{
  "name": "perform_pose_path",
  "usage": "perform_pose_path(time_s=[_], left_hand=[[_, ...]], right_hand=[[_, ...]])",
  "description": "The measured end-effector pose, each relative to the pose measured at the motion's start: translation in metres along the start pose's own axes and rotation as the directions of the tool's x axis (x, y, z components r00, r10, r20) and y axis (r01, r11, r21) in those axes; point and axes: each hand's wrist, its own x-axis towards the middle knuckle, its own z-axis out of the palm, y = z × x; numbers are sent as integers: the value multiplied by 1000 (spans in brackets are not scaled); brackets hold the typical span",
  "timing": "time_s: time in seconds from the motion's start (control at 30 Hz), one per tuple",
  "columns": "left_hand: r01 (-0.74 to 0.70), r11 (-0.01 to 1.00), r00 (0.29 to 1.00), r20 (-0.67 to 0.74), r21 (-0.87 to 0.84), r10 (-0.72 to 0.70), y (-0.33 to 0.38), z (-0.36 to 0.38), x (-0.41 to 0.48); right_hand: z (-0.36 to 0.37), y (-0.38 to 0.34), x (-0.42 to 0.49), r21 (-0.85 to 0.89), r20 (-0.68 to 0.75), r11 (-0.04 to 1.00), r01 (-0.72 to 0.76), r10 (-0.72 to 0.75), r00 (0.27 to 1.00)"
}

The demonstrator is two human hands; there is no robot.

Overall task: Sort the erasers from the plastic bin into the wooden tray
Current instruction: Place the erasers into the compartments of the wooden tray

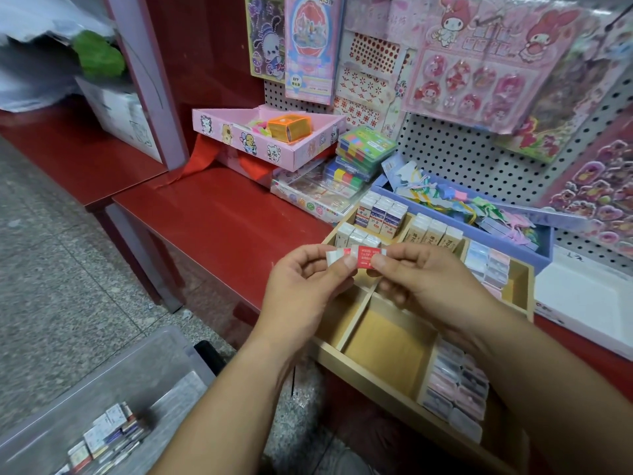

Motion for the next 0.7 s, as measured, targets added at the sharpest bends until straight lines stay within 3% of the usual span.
perform_pose_path(time_s=[0.07,0.13,0.23,0.3,0.47,0.6,0.7], left_hand=[[3,1000,1000,-11,17,-3,-1,1,0],[5,1000,999,-34,19,-5,-2,1,0],[4,998,999,-49,56,-1,-2,0,0],[-9,995,999,-40,97,13,-3,1,-1],[-35,980,999,-24,195,41,-9,5,0],[-45,972,998,-23,230,51,-13,6,0],[-49,971,998,-22,236,55,-13,4,1]], right_hand=[[-2,2,-3,6,-43,1000,3,-3,999],[-12,-2,-9,2,-171,999,53,-52,984],[-43,-10,-16,-77,-442,989,129,-150,885],[-62,-9,-17,-184,-506,976,114,-193,840],[-55,6,-17,-500,-361,866,27,-236,902],[-33,22,-3,-765,-244,642,54,-367,898],[-24,29,13,-856,-196,512,72,-450,871]])
